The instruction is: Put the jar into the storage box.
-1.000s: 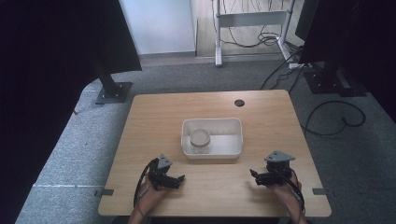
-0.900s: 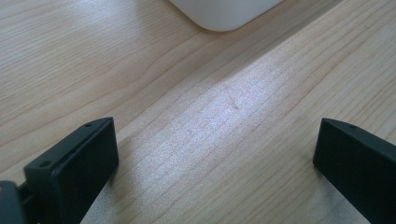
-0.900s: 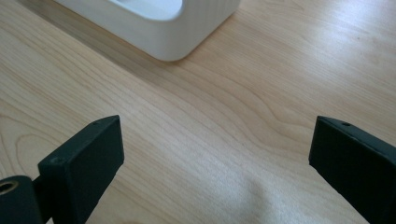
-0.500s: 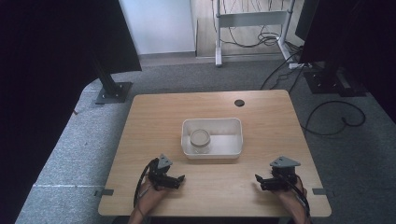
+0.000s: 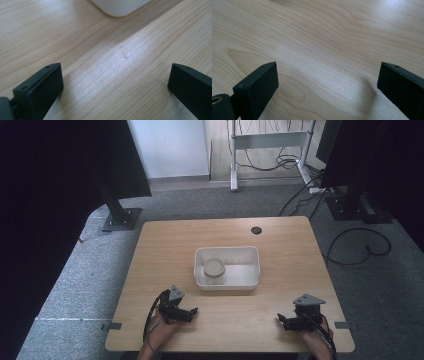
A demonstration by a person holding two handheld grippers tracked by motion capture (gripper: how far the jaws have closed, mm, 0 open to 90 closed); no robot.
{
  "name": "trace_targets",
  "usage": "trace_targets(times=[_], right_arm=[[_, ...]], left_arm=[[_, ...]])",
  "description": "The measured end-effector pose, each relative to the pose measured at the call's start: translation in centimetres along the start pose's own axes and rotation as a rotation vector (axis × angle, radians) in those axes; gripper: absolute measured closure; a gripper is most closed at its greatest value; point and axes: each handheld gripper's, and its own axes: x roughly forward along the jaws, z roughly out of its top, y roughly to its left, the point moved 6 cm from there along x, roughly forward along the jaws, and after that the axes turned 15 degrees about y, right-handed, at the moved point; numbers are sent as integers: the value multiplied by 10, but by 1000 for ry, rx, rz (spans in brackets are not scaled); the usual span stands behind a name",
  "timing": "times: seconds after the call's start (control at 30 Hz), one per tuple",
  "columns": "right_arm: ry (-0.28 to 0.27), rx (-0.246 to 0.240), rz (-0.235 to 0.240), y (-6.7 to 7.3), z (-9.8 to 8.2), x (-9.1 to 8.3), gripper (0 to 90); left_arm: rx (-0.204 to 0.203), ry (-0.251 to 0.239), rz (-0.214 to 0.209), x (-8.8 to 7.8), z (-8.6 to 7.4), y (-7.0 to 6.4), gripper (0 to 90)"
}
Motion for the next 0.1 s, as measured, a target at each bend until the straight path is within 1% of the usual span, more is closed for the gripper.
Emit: trace_targets(times=[0.1], right_arm=[[6,6,1,-1,-3,1,31]], left_arm=[[0,0,0,0,0,0,0]])
